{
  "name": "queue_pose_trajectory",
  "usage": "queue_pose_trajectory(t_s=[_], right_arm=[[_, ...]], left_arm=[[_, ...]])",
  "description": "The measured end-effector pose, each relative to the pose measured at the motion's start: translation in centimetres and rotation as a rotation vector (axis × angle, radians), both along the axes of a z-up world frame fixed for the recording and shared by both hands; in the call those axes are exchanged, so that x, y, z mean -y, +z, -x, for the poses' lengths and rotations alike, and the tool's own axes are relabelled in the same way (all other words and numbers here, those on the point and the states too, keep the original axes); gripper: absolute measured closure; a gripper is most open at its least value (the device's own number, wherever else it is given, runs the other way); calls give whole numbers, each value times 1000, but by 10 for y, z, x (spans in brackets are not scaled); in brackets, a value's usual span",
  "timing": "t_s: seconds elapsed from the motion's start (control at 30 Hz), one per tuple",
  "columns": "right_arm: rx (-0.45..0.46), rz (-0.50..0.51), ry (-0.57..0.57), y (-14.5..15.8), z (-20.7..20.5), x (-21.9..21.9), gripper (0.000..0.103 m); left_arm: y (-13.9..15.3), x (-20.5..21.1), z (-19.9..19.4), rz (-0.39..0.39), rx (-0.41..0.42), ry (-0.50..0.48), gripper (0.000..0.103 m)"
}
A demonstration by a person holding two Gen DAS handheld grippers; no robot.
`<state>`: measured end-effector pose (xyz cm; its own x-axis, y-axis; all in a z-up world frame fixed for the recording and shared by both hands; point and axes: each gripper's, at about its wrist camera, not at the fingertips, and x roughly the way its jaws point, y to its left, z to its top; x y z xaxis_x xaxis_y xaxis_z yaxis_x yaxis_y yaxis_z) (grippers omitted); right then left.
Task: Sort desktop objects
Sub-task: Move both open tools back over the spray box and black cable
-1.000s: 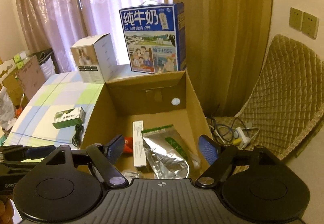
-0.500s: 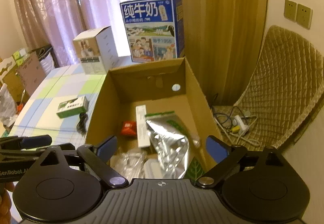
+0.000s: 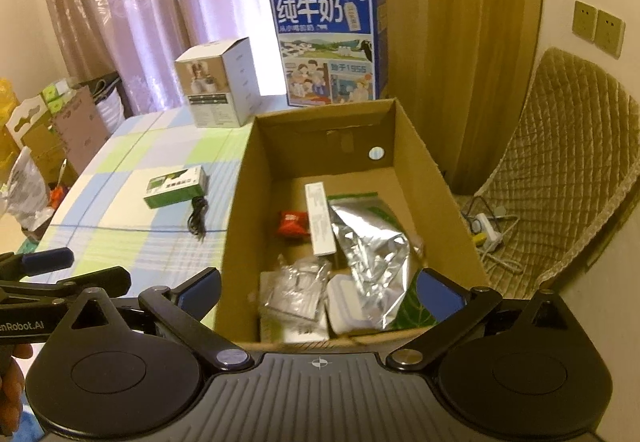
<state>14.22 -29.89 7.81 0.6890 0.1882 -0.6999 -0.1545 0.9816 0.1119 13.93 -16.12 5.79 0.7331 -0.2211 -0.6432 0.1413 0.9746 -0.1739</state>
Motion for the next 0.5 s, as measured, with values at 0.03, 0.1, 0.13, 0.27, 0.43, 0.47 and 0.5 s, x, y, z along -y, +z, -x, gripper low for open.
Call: queue_pose_trajectory(t_s=[0.03, 0.1, 0.13, 0.27, 0.43, 0.47, 0.5], right_arm=[[2, -1, 4, 1, 3, -3, 2], [5, -3, 13, 5, 10, -10, 2], [7, -4, 18, 6, 12, -12, 2], [14, -6, 42, 9, 23, -26, 2], [17, -16, 80, 11, 34, -48, 2], [19, -15, 92, 11, 36, -53, 2], [21, -14, 107, 11, 39, -59, 2]], left_arm=[[1, -3, 3, -7, 1, 6, 2], [2, -10, 10, -14, 4, 17, 2], [3, -14, 14, -17, 6, 24, 2], [2, -31, 27, -40, -5, 44, 2], [2, -59, 42, -35, -18, 78, 2], [2, -64, 45, -39, -15, 86, 2], [3, -70, 49, -42, -9, 97, 2]])
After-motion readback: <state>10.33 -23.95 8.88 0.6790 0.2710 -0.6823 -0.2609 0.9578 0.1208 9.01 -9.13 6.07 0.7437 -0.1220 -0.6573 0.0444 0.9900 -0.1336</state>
